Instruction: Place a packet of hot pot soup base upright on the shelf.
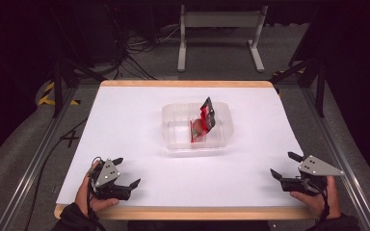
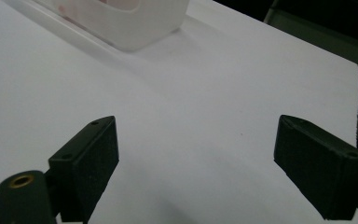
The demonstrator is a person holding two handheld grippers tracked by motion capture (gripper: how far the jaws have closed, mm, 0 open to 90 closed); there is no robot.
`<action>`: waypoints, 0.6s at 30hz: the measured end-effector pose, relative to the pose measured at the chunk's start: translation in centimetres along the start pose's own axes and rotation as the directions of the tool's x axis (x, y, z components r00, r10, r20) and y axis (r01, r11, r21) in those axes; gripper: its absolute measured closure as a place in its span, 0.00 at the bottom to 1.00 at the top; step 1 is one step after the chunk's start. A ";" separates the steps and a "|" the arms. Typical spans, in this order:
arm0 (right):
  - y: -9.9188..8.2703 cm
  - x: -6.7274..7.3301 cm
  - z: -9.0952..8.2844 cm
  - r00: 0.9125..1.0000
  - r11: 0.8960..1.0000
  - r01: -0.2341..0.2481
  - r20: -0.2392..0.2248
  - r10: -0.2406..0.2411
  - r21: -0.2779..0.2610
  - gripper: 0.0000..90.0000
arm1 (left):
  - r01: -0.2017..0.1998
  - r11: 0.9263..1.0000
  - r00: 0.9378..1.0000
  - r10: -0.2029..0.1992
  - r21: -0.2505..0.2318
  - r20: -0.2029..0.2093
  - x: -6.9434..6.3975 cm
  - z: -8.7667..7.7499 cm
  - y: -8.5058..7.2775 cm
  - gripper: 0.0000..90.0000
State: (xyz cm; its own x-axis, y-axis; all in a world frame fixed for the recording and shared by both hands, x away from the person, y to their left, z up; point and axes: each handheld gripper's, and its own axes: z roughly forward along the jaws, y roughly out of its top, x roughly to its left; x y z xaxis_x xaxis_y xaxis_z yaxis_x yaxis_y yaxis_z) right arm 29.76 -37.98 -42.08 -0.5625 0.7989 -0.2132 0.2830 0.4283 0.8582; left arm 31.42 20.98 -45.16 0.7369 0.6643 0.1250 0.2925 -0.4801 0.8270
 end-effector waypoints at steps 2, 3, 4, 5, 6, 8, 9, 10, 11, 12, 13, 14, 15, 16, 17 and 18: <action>-0.1 -0.1 -0.1 1.000 1.000 -0.001 0.010 0.001 -0.002 0.16 | 0.000 1.000 1.000 0.000 -0.001 0.000 0.0 0.0 0.0 0.09; -0.3 -0.2 -0.3 1.000 1.000 -0.002 0.014 0.002 -0.002 0.16 | -0.001 1.000 1.000 0.001 0.000 0.001 0.0 0.0 0.0 0.09; -0.5 -0.2 -0.4 1.000 1.000 -0.002 0.023 0.002 -0.003 0.16 | 0.002 1.000 1.000 -0.002 -0.003 0.002 0.0 0.0 0.0 0.09; -0.8 -0.4 -0.6 0.999 1.000 -0.023 0.026 0.023 -0.015 0.16 | 0.004 1.000 1.000 -0.004 -0.008 0.008 0.1 0.0 0.0 0.09; -0.8 -0.4 -0.6 0.999 1.000 -0.023 0.026 0.023 -0.015 0.16 | 0.004 1.000 1.000 -0.004 -0.008 0.008 0.1 0.0 0.0 0.09; -1.4 -0.7 -0.7 0.998 0.998 -0.052 0.044 0.054 -0.028 0.17 | 0.005 1.000 1.000 -0.005 -0.010 0.015 0.1 0.0 0.0 0.09; -1.4 -0.7 -0.7 0.998 0.998 -0.052 0.044 0.054 -0.028 0.17 | 0.004 1.000 1.000 -0.004 -0.010 0.019 0.1 0.0 0.0 0.09; -1.6 -0.7 -0.7 0.997 0.998 -0.055 0.044 0.056 -0.027 0.18 | 0.005 1.000 1.000 -0.004 -0.012 0.025 0.0 0.0 0.0 0.09; -1.8 -0.7 -0.7 0.997 0.999 -0.046 0.054 0.047 -0.029 0.18 | 0.004 1.000 1.000 -0.003 -0.013 0.026 0.0 0.0 0.0 0.09; -2.0 -0.7 -0.8 0.997 0.999 -0.045 0.058 0.046 -0.030 0.18 | 0.002 1.000 1.000 -0.002 -0.014 0.026 0.0 0.0 0.0 0.09; -2.1 -0.7 -0.8 0.997 0.998 -0.052 0.055 0.054 -0.035 0.18 | 0.003 1.000 1.000 -0.003 -0.013 0.027 0.0 0.0 0.0 0.09; -2.2 -0.8 -0.8 0.997 0.998 -0.057 0.056 0.059 -0.037 0.18 | 0.009 1.000 1.000 -0.009 -0.015 0.030 0.0 0.0 0.0 0.09; -2.3 -0.9 -0.8 0.996 0.997 -0.065 0.060 0.067 -0.039 0.18 | 0.008 1.000 0.999 -0.008 -0.016 0.031 0.1 0.0 0.0 0.09; -2.4 -1.0 -0.8 0.996 0.997 -0.067 0.065 0.069 -0.039 0.18 | 0.008 1.000 0.999 -0.008 -0.016 0.032 0.1 0.0 0.0 0.09; -2.6 -1.1 -0.8 0.995 0.997 -0.071 0.070 0.074 -0.037 0.18 | 0.010 1.000 0.999 -0.009 -0.018 0.034 0.1 0.0 0.0 0.09; -2.7 -1.1 -0.8 0.994 0.996 -0.081 0.067 0.084 -0.042 0.18 | 0.011 1.000 0.999 -0.010 -0.020 0.037 0.1 0.0 0.0 0.09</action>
State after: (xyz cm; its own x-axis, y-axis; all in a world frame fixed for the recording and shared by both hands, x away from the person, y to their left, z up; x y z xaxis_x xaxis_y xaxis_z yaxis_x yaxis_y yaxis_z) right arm 29.04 -40.38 -43.79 -0.4835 0.8584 -0.1714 0.2951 0.3442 0.8913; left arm 31.46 21.04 -45.09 0.7560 0.6475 0.0963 0.2884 -0.4615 0.8389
